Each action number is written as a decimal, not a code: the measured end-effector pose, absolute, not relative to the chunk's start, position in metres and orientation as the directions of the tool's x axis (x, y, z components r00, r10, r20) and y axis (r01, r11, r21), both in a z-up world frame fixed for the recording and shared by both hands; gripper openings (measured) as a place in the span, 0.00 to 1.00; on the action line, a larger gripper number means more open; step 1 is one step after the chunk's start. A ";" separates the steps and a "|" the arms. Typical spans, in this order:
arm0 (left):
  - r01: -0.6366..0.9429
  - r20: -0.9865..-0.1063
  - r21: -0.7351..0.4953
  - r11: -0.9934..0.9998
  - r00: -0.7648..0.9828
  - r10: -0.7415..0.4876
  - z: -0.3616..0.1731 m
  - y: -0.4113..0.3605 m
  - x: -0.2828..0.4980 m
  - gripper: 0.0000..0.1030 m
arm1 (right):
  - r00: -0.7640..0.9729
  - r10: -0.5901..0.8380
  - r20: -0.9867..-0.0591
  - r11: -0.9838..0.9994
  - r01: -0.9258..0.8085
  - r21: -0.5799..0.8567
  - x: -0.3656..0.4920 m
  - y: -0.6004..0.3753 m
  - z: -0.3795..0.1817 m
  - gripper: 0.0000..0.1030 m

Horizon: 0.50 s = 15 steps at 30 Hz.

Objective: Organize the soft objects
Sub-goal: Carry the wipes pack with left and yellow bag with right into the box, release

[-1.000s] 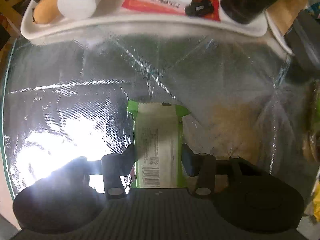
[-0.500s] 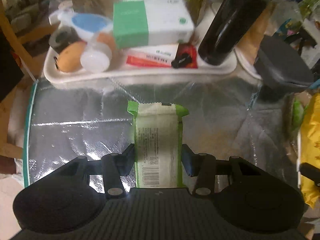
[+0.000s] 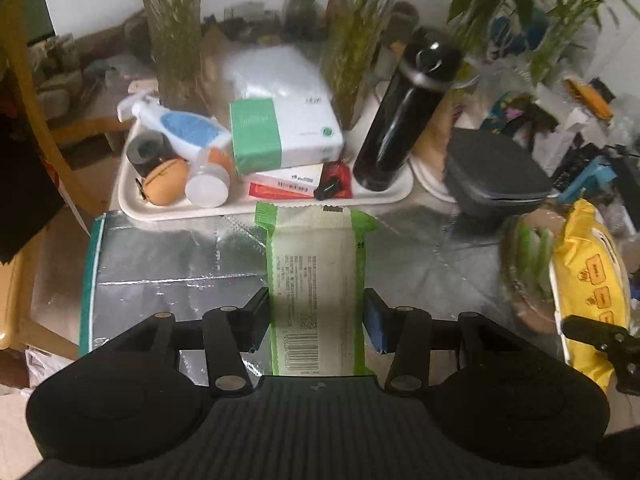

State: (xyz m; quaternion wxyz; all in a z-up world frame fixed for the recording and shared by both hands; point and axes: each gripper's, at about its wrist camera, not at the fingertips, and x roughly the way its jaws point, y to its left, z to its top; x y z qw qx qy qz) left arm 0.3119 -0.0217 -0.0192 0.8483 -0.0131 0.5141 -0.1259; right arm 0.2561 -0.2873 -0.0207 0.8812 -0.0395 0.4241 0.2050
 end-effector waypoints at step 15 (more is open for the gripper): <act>0.320 -0.814 -0.187 0.929 0.479 -0.329 0.041 -0.008 0.222 0.46 | 0.553 0.364 -0.749 0.890 -0.443 0.106 0.201 -0.265 0.015 0.57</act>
